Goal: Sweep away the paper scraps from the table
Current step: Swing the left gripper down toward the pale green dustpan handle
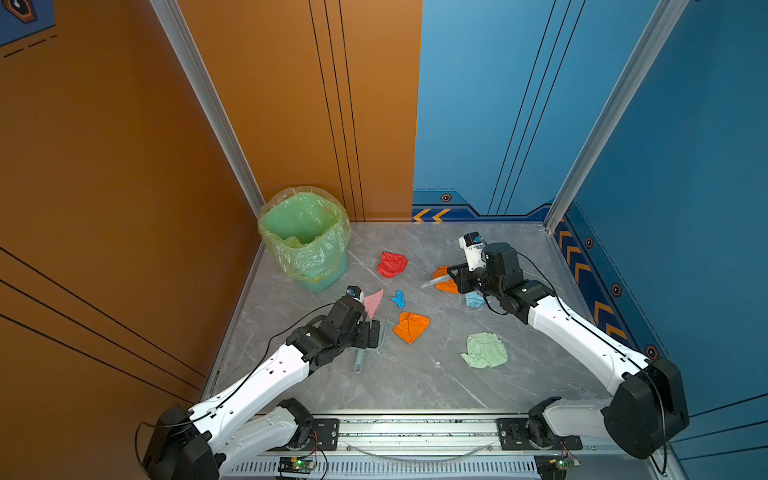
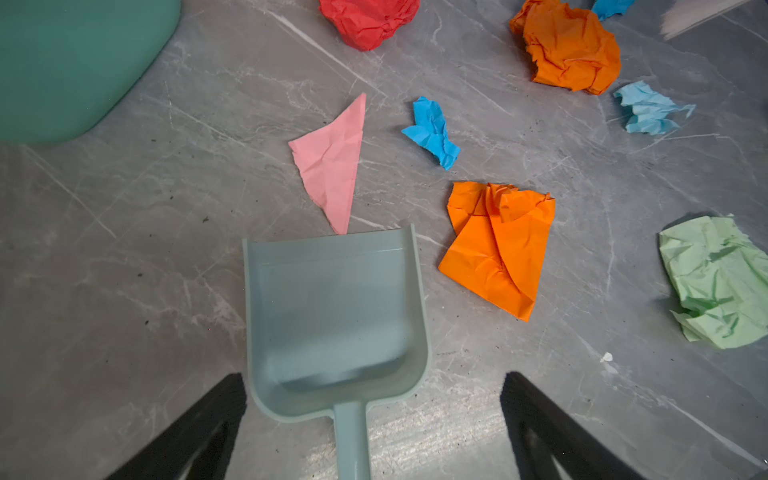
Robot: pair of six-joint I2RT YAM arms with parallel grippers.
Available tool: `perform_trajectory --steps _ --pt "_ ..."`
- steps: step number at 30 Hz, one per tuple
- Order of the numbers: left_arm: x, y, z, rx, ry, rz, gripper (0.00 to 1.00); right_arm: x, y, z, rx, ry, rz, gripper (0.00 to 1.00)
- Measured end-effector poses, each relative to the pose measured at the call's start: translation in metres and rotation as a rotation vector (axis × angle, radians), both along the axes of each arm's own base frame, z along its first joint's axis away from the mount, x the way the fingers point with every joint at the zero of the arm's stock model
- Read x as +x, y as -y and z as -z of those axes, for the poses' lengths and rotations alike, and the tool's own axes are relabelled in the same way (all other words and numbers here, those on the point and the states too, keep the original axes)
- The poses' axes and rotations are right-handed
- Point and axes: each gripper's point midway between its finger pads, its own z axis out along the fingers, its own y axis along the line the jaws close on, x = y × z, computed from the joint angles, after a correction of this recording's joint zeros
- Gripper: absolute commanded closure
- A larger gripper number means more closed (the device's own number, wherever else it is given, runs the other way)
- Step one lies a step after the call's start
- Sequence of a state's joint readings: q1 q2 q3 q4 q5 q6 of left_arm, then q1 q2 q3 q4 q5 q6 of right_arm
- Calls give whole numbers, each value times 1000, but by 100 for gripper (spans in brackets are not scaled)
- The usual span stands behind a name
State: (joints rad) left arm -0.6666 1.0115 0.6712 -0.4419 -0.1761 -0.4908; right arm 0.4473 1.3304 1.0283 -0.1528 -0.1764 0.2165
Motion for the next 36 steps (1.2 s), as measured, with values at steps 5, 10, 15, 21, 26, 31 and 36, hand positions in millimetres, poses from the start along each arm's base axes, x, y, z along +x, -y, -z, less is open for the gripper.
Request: perform_trajectory --steps 5,10,15,21,26,31,36 --pt "-4 -3 3 -1 -11 -69 2 2 1 -9 17 45 39 100" --pt "-17 -5 11 10 -53 -116 2 6 4 -12 21 62 67 100" --pt "-32 2 15 13 -73 -131 2 8 7 -11 17 66 91 100" --pt "-44 13 16 -5 -74 -139 2 8 7 -12 20 72 91 100" --pt "-53 8 32 17 -106 -175 2 8 7 -13 21 73 91 100" --pt "-62 0 48 30 -135 -213 2 8 7 -13 23 72 93 100" --pt "-68 -13 61 40 -149 -259 3 8 7 -13 26 70 95 100"
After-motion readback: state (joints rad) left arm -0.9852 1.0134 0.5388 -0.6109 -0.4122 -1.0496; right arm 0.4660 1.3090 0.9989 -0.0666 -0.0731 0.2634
